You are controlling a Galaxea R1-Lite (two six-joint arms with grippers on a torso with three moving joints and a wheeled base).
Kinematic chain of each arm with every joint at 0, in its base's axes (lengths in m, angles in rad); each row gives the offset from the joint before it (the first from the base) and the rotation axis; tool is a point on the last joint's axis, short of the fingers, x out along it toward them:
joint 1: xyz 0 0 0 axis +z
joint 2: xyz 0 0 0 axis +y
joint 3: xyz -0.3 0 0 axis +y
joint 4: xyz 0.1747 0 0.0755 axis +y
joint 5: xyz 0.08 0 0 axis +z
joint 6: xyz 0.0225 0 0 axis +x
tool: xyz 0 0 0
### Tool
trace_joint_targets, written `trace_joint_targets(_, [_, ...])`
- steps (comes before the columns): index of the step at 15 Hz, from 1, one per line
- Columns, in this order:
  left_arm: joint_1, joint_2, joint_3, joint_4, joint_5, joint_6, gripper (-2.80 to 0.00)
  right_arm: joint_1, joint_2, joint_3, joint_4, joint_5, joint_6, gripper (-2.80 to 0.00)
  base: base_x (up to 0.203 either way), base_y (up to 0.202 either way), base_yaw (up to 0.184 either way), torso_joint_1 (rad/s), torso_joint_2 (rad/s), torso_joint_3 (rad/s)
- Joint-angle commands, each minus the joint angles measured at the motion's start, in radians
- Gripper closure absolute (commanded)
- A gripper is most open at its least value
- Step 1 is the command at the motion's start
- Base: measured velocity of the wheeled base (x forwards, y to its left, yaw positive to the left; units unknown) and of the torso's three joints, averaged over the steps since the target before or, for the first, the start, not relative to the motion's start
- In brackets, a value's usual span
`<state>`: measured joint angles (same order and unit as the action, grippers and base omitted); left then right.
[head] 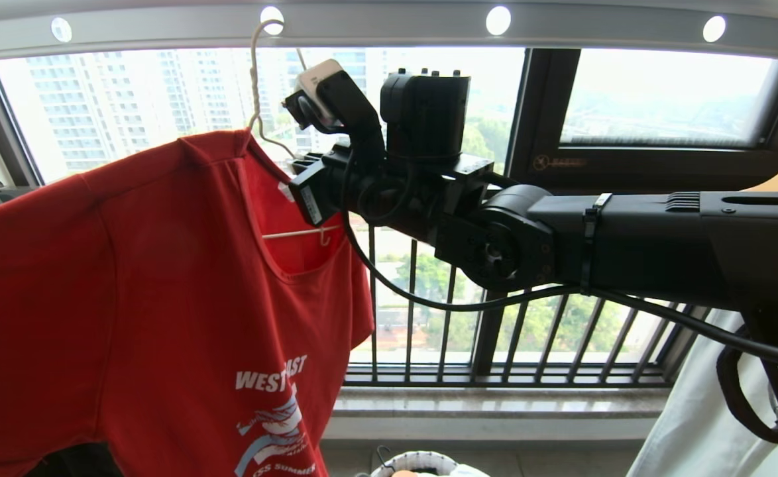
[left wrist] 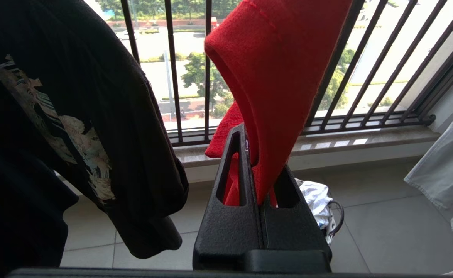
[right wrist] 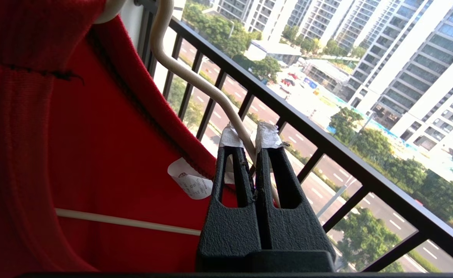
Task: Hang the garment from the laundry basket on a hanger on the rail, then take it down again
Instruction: Take the clothes off the clothes rack
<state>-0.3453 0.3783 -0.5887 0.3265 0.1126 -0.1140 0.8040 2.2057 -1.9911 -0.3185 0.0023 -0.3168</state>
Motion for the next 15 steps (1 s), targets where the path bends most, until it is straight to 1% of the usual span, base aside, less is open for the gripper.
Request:
trace_joint_targets(1, [0.000,-0.080,0.001,0.059,0.027,-0.026,0.00,-0.012,-0.001,0.000,-0.002,0.001,-0.002,0.00,0.000,0.000,0.000,0.000,0.00,0.000])
trace_joint_targets(2, [0.000,-0.094,0.001,0.070,0.062,-0.032,0.00,-0.015,-0.001,0.000,-0.002,0.001,-0.002,0.00,0.000,0.000,0.000,0.000,0.00,0.000])
trace_joint_targets(3, [0.000,-0.098,0.003,0.084,0.077,-0.035,0.00,-0.020,-0.001,0.000,-0.002,0.001,-0.002,0.00,0.000,0.000,0.000,0.000,0.00,0.000])
trace_joint_targets(7, [0.000,-0.098,0.003,0.112,0.088,-0.038,0.00,-0.032,-0.003,0.001,-0.004,-0.001,-0.002,0.00,0.000,0.000,0.000,0.000,0.00,0.000])
trace_joint_targets(8, [0.000,-0.098,0.002,0.138,0.091,-0.040,0.00,-0.034,-0.004,0.000,-0.004,-0.001,-0.002,0.00,0.000,0.000,0.000,0.000,0.00,0.000])
trace_joint_targets(9, [0.000,-0.098,0.001,0.177,0.108,-0.050,0.00,-0.039,-0.004,0.001,-0.004,-0.001,-0.004,0.00,0.000,0.000,0.000,0.000,0.00,0.000])
trace_joint_targets(10, [0.000,-0.098,0.001,0.202,0.121,-0.071,0.00,-0.039,-0.004,0.001,-0.004,-0.001,-0.002,0.00,0.000,0.000,0.000,0.000,0.00,0.000])
trace_joint_targets(12, [0.000,-0.098,0.001,0.271,0.124,-0.099,0.00,-0.044,-0.006,0.001,-0.004,-0.001,-0.003,0.00,0.000,0.000,0.000,0.000,0.00,0.000])
trace_joint_targets(15, [0.000,-0.096,0.001,0.343,0.124,-0.108,0.00,-0.048,-0.006,0.001,-0.002,0.001,-0.004,0.00,0.000,0.000,0.000,0.000,0.00,0.000])
